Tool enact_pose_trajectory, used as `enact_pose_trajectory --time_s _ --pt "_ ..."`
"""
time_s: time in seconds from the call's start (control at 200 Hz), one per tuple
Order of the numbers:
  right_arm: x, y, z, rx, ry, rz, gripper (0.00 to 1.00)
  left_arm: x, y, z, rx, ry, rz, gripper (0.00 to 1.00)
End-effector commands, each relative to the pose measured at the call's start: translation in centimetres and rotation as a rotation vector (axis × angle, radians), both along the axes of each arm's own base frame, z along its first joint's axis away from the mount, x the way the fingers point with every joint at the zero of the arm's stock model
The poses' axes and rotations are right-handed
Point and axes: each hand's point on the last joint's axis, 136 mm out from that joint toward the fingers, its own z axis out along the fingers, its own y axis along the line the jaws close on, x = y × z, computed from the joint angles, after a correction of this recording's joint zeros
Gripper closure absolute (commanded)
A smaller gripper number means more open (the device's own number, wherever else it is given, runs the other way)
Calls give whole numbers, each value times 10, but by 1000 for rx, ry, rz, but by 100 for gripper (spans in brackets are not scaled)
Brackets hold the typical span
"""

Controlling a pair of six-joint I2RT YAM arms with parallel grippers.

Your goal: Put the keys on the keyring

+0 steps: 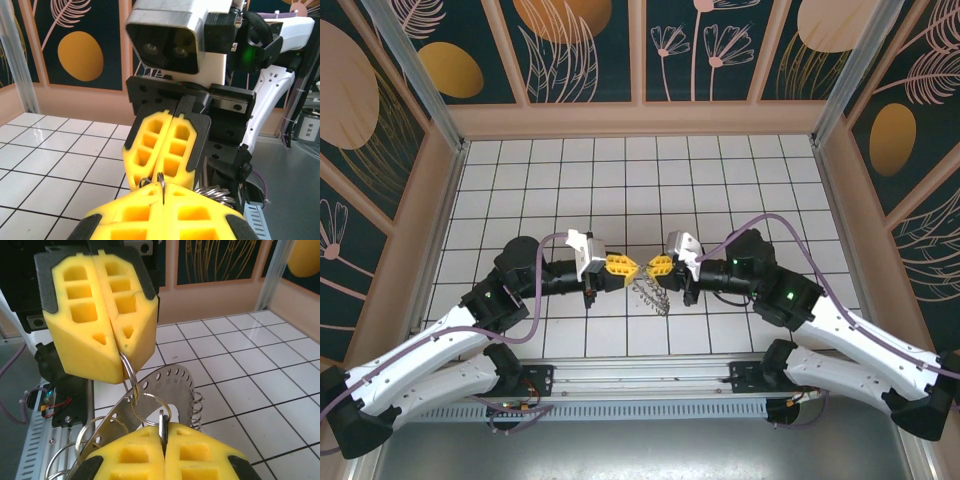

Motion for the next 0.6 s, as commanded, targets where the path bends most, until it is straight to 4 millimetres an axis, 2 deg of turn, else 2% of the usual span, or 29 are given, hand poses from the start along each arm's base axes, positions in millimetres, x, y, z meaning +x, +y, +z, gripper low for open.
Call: enact_pose_trajectory --time_s 0.0,0.16,0.395,0.51,0.596 --pt "13 -8 4 3 -31 -87 100 -4 3 15 -54 -49 -1 100" --pt "21 -13 7 -3 -45 -137 100 1 1 7 -21 -38 12 100" --pt "22 -6 8 -18 -40 -123 100 10 -4 -14 39 0 39 100" --pt "26 -6 9 -29 -52 -147 100 20 -6 -23 60 24 84 100" --pt "28 -7 11 -23 -56 -158 100 35 -1 -29 68 45 173 100"
